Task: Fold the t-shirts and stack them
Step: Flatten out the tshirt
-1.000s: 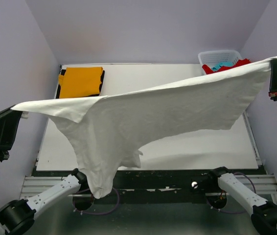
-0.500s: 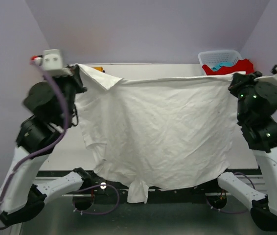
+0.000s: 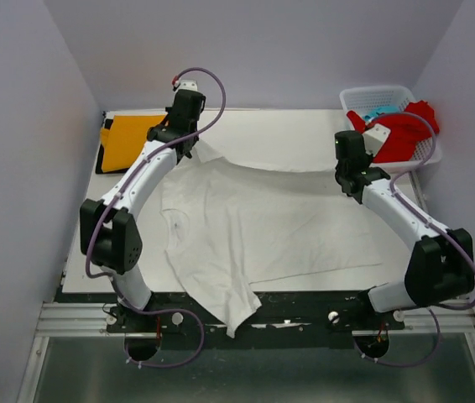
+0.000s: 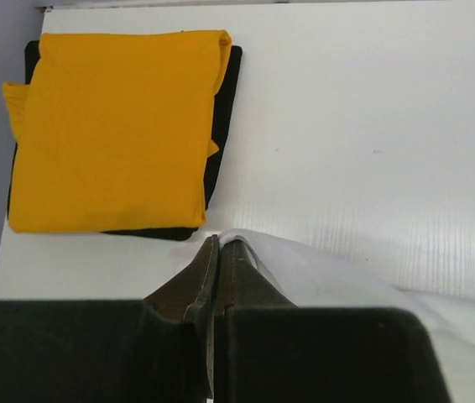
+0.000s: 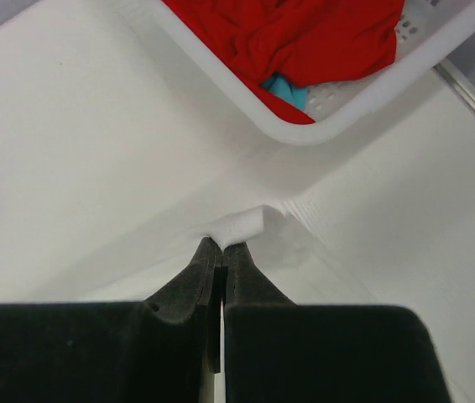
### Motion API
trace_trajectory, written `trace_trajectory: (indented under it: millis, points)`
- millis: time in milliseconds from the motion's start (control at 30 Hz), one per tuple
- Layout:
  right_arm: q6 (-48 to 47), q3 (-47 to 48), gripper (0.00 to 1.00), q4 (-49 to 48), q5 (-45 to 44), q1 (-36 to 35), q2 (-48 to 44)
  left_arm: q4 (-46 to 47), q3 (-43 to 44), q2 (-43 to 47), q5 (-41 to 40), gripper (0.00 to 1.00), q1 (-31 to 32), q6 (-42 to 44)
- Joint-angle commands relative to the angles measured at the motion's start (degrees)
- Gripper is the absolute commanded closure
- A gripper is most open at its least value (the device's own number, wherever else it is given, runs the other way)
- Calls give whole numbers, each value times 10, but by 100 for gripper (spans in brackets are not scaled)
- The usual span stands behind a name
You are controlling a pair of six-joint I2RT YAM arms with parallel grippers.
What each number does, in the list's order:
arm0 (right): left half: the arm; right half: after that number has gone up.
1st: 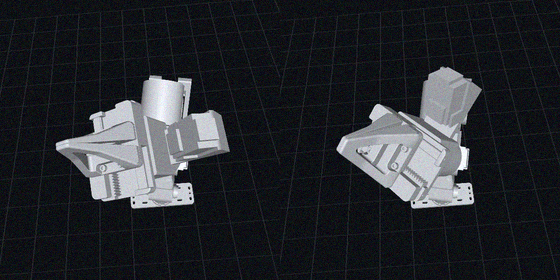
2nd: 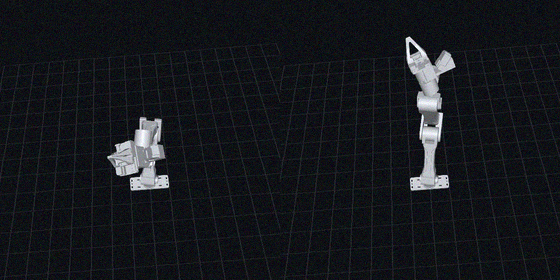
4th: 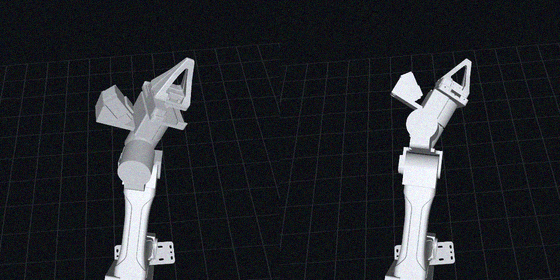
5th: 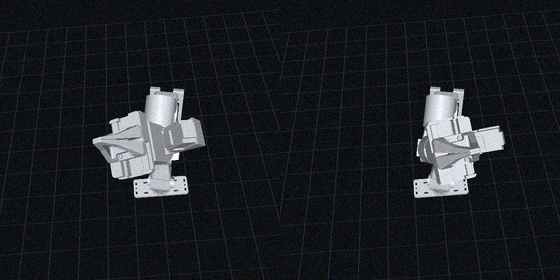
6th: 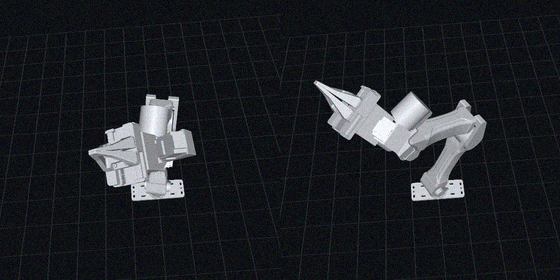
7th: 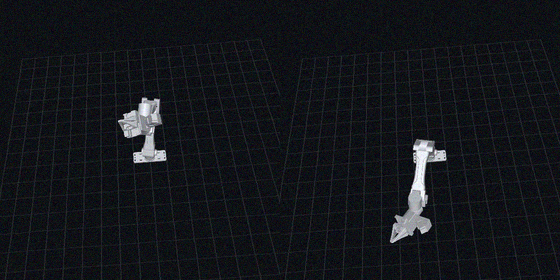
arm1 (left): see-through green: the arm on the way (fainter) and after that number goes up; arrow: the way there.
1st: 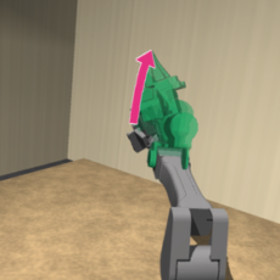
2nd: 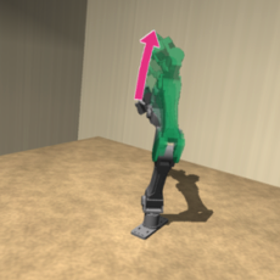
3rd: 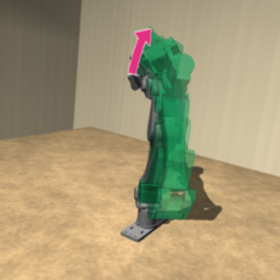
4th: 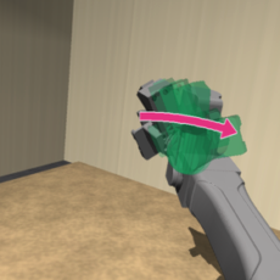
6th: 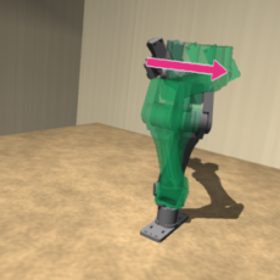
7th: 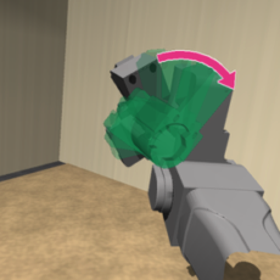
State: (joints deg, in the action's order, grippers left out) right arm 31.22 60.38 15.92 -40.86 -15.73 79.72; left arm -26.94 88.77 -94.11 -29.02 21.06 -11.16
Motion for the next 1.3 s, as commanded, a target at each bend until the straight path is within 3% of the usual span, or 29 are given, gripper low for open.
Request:
trace_trajectory:
  millis: [0, 433, 567, 733, 833, 967, 1033, 1100, 1133, 1267]
  points:
    - [-5, 15, 99, -86, -2, 12, 83, -6, 106, -119, 57, 100, -24, 1]
    - [-16, 192, 92, -105, -63, 32, 327, -129, 445, -401, 177, 100, -63, -40]
    - [-24, 247, 92, -106, -58, 39, 376, -108, 460, -433, 227, 94, -80, -98]
    - [-45, 300, 92, -106, -52, 44, 413, -57, 480, -460, 347, 98, -111, -189]
    - [-63, 321, 87, -106, -49, 46, 429, -32, 480, -469, 377, 97, -113, -209]
    - [-80, 345, 79, -104, -52, 49, 448, -30, 485, -480, 372, 72, -114, -214]
    - [-94, 365, 73, -97, -53, 50, 457, -44, 499, -484, 376, 48, -116, -211]
    - [-107, 382, 58, -79, -43, 50, 459, -70, 515, -483, 381, 7, -117, -203]
    - [-107, 390, 49, -66, -36, 50, 455, -79, 512, -475, 375, 1, -117, -199]
    - [-120, 364, 15, -58, 73, 49, 412, -96, 449, -396, 362, 1, -117, -196]
